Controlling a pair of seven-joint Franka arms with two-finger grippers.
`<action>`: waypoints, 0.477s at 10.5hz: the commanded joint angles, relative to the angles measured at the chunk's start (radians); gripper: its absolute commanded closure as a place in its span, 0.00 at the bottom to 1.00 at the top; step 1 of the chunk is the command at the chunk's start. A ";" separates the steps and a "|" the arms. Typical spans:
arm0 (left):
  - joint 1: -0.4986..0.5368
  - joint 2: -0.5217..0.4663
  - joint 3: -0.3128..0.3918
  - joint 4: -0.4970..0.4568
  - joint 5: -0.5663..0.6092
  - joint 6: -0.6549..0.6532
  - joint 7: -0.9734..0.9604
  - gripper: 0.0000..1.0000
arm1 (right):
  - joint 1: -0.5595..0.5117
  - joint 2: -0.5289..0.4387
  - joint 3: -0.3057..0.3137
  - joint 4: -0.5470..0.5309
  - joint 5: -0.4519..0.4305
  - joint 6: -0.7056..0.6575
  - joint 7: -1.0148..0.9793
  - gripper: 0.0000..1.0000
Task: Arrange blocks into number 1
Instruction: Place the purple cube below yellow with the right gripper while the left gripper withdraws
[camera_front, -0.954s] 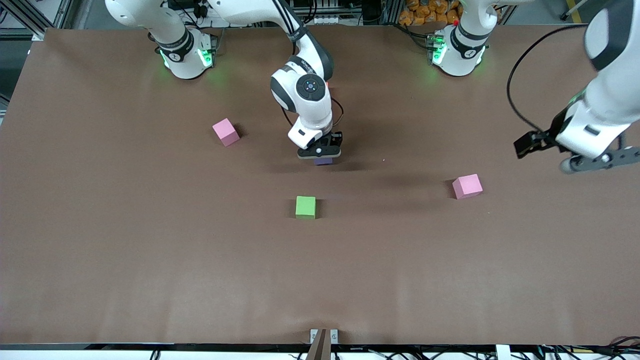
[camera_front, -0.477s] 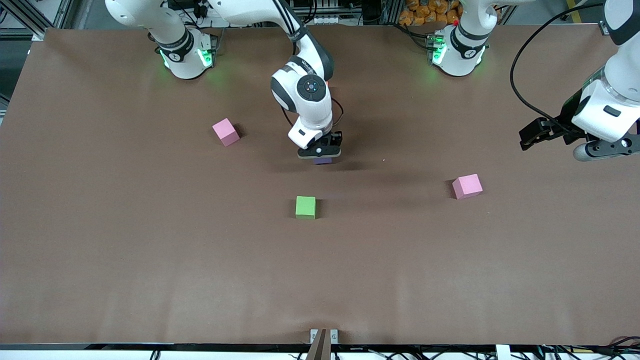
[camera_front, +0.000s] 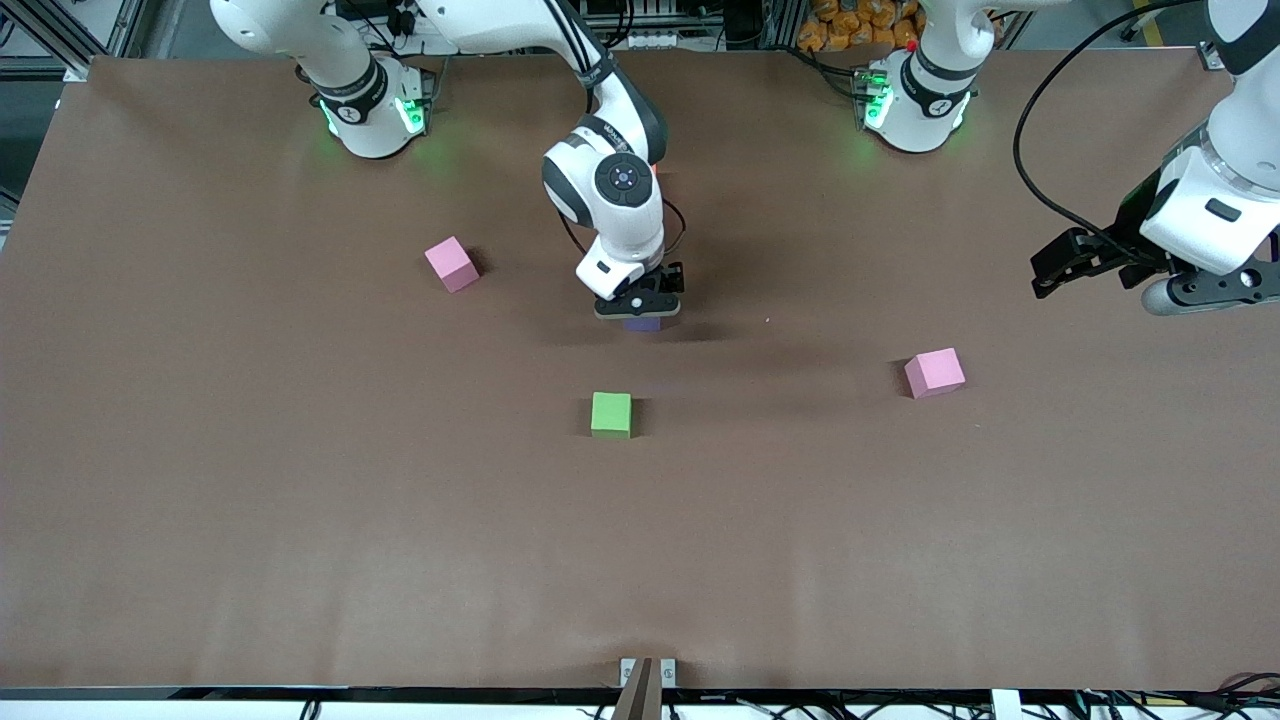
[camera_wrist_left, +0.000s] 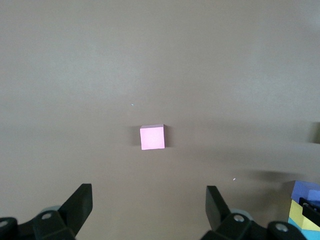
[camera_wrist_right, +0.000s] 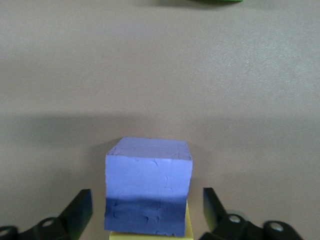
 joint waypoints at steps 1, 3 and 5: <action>0.000 0.007 0.000 0.028 -0.014 -0.020 0.070 0.00 | -0.009 -0.056 -0.009 0.007 0.004 -0.020 0.005 0.00; 0.011 0.002 0.000 0.037 -0.008 -0.022 0.146 0.00 | -0.047 -0.104 -0.010 0.045 -0.058 -0.174 -0.069 0.00; 0.019 0.001 -0.006 0.063 -0.006 -0.046 0.145 0.00 | -0.111 -0.164 -0.009 0.091 -0.161 -0.413 -0.331 0.00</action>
